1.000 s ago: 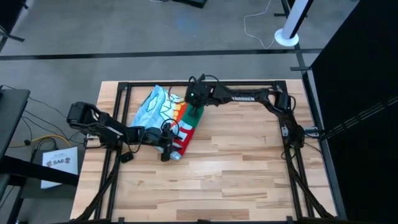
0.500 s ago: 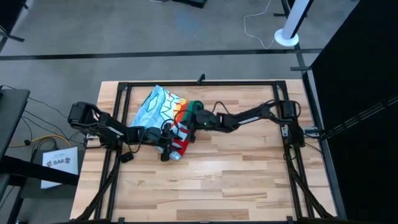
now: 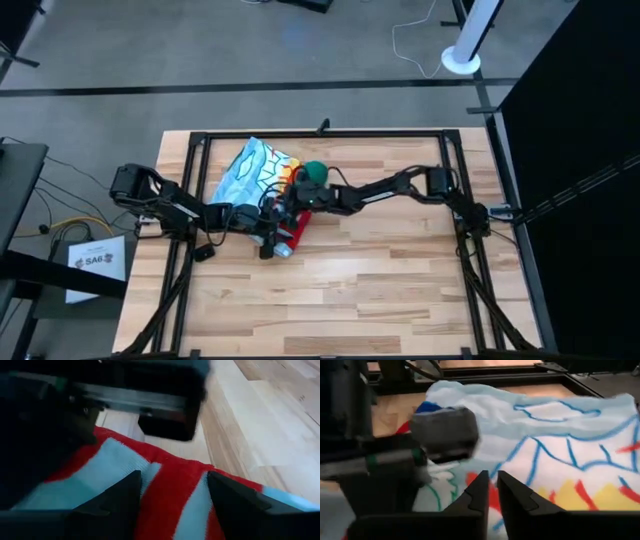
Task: Roll towel
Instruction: Roll the multicolor dinosaur print towel
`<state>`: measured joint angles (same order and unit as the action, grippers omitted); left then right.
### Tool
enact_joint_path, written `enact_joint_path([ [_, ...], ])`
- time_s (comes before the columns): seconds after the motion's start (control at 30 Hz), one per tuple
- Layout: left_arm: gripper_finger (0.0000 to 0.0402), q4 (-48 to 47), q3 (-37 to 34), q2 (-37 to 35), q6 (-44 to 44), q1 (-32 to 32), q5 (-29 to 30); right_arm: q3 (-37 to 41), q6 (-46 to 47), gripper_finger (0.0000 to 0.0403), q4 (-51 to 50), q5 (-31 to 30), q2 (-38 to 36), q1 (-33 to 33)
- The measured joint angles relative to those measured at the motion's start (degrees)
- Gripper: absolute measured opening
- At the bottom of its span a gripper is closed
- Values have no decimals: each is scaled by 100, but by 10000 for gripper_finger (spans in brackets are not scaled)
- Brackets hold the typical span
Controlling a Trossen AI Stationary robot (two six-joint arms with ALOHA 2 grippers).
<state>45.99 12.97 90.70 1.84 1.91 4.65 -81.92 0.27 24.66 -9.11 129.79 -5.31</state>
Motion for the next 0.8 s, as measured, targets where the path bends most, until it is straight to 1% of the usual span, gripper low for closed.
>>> enact_joint_path([
  [0.1,213,1,0,0,-68,0,22,-248,-3,55,-412,16,144,11],
  [0.17,214,3,0,0,-141,-7,45,-306,98,63,-522,24,275,7],
  [0.3,214,-84,-4,-139,-284,-31,53,-323,121,65,-615,27,337,-1],
  [0.43,214,-323,-17,-681,-432,-4,-79,-331,125,66,-918,25,336,-2],
  [0.5,214,-774,-10,-1137,-447,13,-195,-331,143,66,-1100,25,330,-12],
  [0.57,214,-1614,78,-1769,-383,21,-231,-328,143,66,-1404,25,323,-12],
  [0.63,214,-2629,181,-2421,-260,-12,13,-251,118,66,-1530,21,314,4],
  [0.7,214,-3382,203,-2967,-89,-98,463,-118,98,66,-1480,2,305,22],
  [0.77,214,-3696,203,-3302,18,-185,747,-30,99,66,-1504,32,293,47],
  [0.8,214,-3810,213,-3490,53,-291,765,32,125,66,-1539,76,278,77],
])
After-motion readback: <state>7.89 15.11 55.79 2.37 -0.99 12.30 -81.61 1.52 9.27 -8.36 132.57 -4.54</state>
